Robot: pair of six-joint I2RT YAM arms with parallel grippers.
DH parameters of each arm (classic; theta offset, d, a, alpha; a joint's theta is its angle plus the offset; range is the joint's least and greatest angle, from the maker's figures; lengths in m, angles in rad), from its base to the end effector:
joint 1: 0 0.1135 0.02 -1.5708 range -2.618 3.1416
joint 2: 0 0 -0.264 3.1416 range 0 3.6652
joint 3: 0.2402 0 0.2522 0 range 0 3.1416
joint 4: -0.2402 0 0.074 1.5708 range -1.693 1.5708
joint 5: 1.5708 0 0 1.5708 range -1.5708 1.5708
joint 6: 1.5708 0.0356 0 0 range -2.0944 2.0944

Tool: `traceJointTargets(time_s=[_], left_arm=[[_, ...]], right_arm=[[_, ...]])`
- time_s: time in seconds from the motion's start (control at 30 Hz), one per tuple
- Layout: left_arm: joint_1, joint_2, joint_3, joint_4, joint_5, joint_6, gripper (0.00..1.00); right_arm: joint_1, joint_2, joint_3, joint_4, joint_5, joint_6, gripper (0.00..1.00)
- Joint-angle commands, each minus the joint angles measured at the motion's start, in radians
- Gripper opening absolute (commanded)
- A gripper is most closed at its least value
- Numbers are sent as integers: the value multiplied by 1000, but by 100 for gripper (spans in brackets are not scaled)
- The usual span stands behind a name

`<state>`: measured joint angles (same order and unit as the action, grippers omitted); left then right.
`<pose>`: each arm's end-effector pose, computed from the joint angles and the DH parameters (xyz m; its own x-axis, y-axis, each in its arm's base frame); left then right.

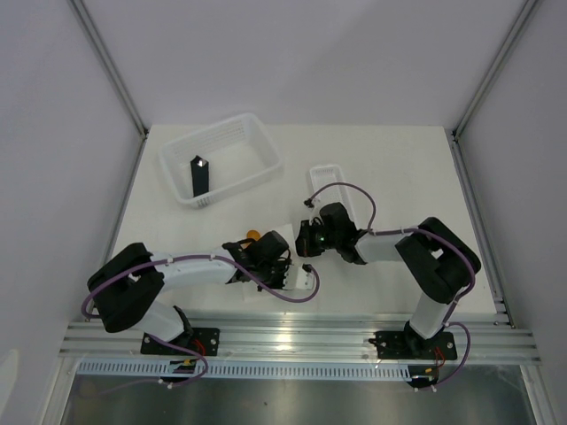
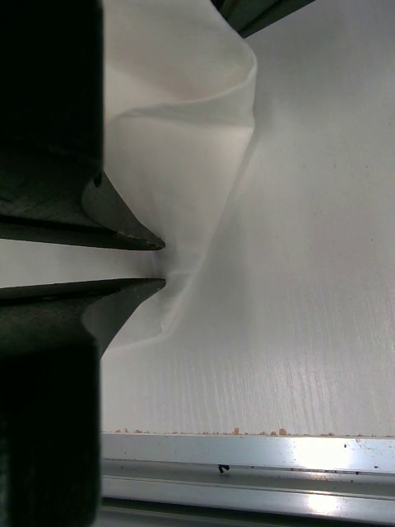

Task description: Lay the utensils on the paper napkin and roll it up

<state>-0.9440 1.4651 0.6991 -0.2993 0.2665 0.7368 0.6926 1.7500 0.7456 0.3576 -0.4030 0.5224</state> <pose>0.1465 -0.2183 0.1547 0.1952 0.8356 -0.5135 0.9789 -0.1336 0.1547 0.2484 0.2242 0.1344 -0.8152 -0.0800 -0.5737 -0.4864 0.6323 0.6030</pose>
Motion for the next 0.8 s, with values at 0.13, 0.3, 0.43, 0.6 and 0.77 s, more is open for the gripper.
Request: traceJointTargets(time_s=[0.13, 0.3, 0.43, 0.6, 0.77], left_arm=[[13, -11, -24, 0, 10, 27, 23], [14, -11, -18, 0, 11, 32, 23], [19, -11, -18, 0, 10, 35, 23], [22, -12, -21, -4, 5, 39, 23], [25, -14, -18, -3, 2, 44, 24]], right_arm=[[24, -73, -9, 75, -27, -25, 0], [47, -66, -8, 64, -40, -45, 0], [59, -27, -6, 47, -72, -50, 0], [61, -41, -15, 3, -45, -82, 0], [76, -3, 3, -23, -62, -101, 0]])
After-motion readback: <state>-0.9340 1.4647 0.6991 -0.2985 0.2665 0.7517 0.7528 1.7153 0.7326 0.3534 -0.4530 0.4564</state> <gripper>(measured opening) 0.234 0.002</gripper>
